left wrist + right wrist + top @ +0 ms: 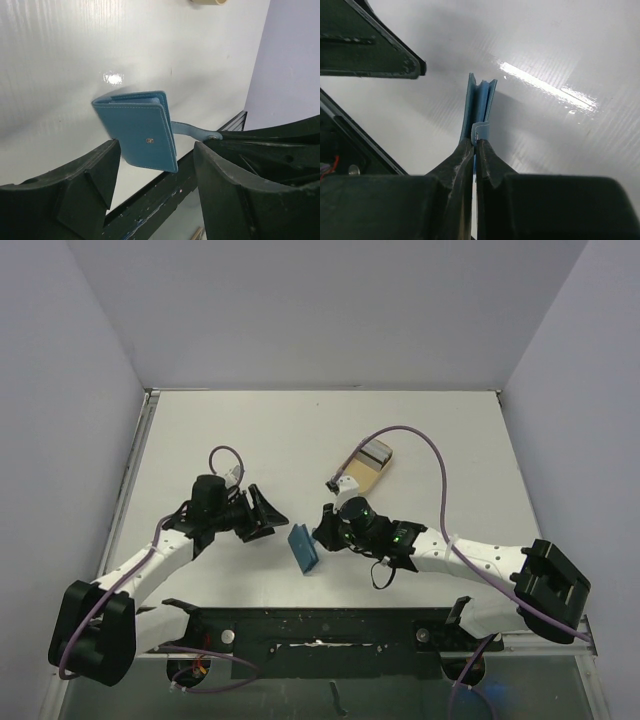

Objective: Put the credit cards into the card holder
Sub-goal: Open the card holder at the center of the board.

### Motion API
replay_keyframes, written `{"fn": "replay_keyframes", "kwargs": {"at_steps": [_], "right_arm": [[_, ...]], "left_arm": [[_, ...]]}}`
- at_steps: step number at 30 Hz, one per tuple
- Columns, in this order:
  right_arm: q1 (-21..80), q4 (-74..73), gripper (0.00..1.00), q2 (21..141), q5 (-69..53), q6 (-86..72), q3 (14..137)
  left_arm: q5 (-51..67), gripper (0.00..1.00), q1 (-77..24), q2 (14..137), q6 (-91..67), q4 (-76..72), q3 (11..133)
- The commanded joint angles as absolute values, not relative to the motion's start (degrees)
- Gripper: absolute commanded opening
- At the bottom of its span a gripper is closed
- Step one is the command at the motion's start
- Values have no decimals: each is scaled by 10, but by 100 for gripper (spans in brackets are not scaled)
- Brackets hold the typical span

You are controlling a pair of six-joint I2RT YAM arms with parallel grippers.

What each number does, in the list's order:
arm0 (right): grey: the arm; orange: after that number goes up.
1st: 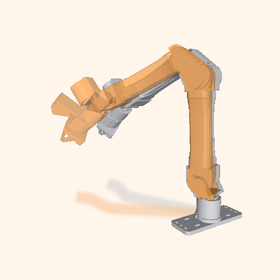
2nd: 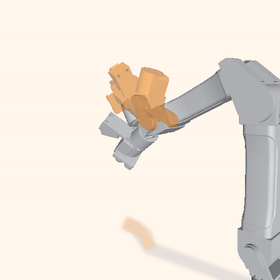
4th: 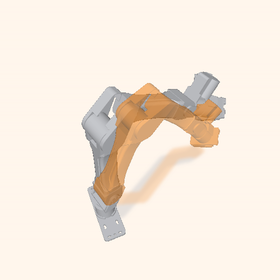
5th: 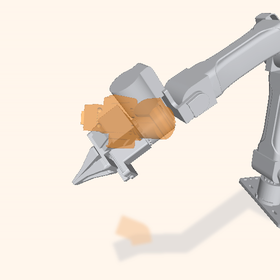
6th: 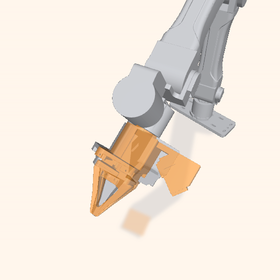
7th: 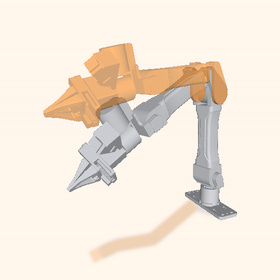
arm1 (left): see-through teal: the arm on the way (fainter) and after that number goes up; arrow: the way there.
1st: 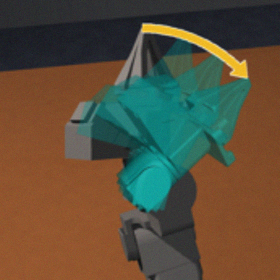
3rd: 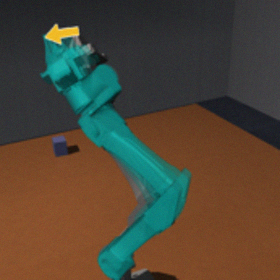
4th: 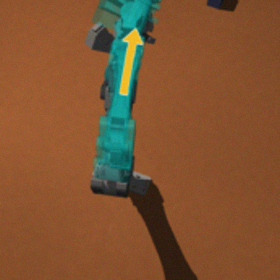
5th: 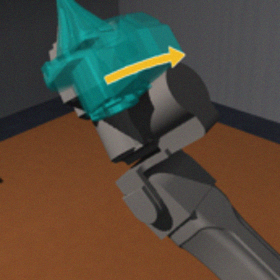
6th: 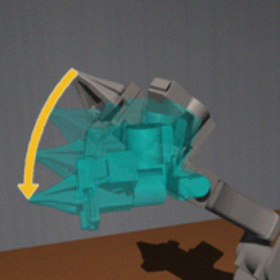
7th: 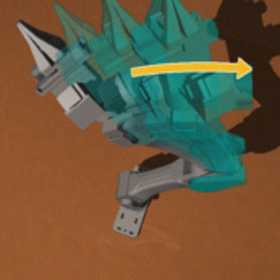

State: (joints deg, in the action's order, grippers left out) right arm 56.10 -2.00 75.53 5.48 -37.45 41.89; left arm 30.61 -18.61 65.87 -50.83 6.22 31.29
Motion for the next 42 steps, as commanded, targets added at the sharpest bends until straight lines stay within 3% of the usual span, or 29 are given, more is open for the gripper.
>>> {"fn": "replay_keyframes", "kwargs": {"at_steps": [1,21,42], "right_arm": [[569,79,0,738,33,-434,431],[543,2,0,698,141,-440,362],[489,11,0,640,137,-408,265]], "left_arm": [[329,59,-181,642,-510,52,298],[322,56,-181,666,-530,13,247],[354,54,-191,762,-575,-129,222]]}}
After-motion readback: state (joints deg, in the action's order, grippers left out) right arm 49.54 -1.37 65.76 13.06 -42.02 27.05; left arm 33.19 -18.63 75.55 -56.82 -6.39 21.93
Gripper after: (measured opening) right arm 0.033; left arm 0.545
